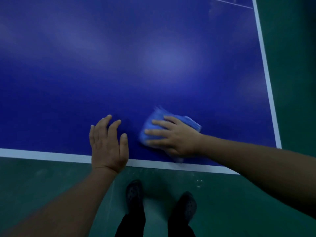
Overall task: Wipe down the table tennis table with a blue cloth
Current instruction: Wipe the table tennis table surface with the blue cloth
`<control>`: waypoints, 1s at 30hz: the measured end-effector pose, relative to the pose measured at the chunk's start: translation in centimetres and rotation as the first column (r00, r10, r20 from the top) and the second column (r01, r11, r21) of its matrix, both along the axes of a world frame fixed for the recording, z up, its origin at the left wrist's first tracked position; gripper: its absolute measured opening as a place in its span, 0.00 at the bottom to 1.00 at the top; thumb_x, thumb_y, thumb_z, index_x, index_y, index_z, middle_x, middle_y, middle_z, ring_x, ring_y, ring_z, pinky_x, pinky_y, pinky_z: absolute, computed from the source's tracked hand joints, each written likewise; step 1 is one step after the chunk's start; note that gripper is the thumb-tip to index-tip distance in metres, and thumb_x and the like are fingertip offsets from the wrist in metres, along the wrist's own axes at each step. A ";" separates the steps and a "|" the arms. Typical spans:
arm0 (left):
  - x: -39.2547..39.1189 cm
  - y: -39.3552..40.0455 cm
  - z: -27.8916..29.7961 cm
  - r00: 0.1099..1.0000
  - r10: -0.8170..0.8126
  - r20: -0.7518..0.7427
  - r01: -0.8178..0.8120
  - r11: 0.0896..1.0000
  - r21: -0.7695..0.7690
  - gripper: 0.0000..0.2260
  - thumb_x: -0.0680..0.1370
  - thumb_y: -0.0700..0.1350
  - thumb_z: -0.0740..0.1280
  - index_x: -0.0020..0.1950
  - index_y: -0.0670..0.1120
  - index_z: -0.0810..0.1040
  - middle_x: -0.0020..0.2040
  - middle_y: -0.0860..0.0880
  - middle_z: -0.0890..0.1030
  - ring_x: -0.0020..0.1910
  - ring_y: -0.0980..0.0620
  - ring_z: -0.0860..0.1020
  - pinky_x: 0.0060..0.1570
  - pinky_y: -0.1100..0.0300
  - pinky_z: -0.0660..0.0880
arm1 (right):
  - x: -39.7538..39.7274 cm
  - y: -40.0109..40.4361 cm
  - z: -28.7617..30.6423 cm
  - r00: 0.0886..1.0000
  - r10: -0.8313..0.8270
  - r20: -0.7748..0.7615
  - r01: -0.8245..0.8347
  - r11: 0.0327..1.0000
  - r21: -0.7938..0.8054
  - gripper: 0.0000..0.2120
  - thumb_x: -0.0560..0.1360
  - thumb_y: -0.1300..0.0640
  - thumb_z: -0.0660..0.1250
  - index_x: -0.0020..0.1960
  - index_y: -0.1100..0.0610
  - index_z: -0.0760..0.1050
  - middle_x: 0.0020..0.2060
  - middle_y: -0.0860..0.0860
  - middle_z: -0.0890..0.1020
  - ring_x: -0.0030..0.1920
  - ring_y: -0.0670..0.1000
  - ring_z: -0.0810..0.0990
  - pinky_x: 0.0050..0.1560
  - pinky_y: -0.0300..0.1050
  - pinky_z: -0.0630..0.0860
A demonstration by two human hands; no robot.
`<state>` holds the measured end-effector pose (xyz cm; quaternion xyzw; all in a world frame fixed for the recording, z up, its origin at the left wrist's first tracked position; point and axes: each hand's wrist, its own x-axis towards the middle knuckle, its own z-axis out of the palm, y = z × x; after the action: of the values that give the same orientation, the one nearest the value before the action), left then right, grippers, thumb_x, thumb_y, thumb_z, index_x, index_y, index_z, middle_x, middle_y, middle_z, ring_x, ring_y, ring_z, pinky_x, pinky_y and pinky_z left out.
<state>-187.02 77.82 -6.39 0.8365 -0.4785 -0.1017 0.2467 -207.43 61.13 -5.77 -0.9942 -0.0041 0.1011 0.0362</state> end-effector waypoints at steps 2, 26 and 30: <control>-0.2 0.0 0.1 1.000 -0.014 0.009 0.014 1.000 0.015 0.24 0.78 0.53 0.54 0.65 0.39 0.75 0.70 0.39 0.69 0.71 0.40 0.65 0.75 0.39 0.51 | -7.4 0.0 0.2 0.996 -0.086 0.023 0.086 0.996 -0.007 0.21 0.82 0.47 0.55 0.73 0.46 0.72 0.75 0.49 0.69 0.75 0.61 0.67 0.72 0.63 0.62; -26.9 -8.7 -1.3 0.987 -0.119 0.105 0.090 0.965 0.247 0.27 0.80 0.57 0.49 0.74 0.45 0.66 0.78 0.44 0.60 0.79 0.45 0.52 0.77 0.40 0.43 | -27.2 -11.9 -1.4 0.634 -0.762 0.131 0.769 0.640 0.000 0.24 0.83 0.48 0.52 0.78 0.47 0.62 0.79 0.50 0.61 0.78 0.60 0.58 0.75 0.61 0.56; -26.7 -8.7 -1.4 0.987 -0.110 0.117 0.078 0.966 0.247 0.27 0.80 0.56 0.50 0.74 0.44 0.67 0.77 0.43 0.61 0.79 0.44 0.53 0.77 0.40 0.44 | -34.0 -1.1 -1.9 0.828 -0.552 0.095 0.546 0.834 0.079 0.23 0.83 0.46 0.51 0.77 0.45 0.62 0.78 0.49 0.62 0.78 0.60 0.59 0.76 0.62 0.56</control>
<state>-213.74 69.10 -7.80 0.8415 -0.5168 -0.1162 0.1064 -241.47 60.01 -7.70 -0.9564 0.2771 0.0296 0.0877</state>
